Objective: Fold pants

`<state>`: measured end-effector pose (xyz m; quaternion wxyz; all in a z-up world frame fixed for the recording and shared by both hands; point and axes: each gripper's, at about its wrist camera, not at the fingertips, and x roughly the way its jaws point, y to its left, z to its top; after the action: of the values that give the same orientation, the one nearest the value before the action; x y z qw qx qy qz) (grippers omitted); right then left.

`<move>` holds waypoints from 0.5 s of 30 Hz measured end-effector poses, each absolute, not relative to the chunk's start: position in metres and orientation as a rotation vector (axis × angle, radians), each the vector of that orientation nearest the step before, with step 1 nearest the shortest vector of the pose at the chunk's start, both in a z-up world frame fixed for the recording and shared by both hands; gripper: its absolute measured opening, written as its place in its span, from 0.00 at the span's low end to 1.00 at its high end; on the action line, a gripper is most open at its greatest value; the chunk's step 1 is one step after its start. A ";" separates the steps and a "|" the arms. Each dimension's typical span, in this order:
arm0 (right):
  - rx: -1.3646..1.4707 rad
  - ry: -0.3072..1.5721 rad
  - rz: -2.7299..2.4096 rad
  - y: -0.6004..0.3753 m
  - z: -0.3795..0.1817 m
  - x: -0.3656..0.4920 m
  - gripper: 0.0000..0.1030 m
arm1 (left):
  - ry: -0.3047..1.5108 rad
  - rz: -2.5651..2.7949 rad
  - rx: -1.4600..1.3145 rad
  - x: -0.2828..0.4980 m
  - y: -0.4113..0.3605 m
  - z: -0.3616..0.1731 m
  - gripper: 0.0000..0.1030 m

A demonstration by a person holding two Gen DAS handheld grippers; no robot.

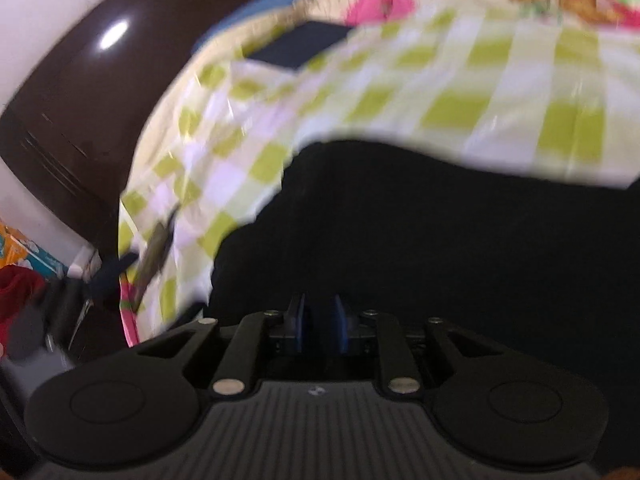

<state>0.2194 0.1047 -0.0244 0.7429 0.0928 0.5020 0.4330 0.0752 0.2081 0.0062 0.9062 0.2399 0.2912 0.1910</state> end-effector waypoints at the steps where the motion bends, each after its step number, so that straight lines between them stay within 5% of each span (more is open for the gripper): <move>1: 0.227 1.121 0.934 0.105 -0.031 0.216 0.18 | 0.626 0.395 0.516 0.083 0.209 -0.002 0.79; 10: 0.344 1.052 0.708 -0.002 -0.022 0.196 0.18 | 0.773 0.442 0.660 0.065 0.201 -0.034 0.78; 15: 0.479 0.968 0.469 -0.125 -0.011 0.169 0.19 | 0.646 0.421 0.610 0.056 0.162 -0.002 0.78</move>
<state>0.1688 -0.1253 -0.0114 0.8317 0.2258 0.4566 0.2210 0.0556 0.1618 -0.0016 0.8816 0.2927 0.3103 0.2020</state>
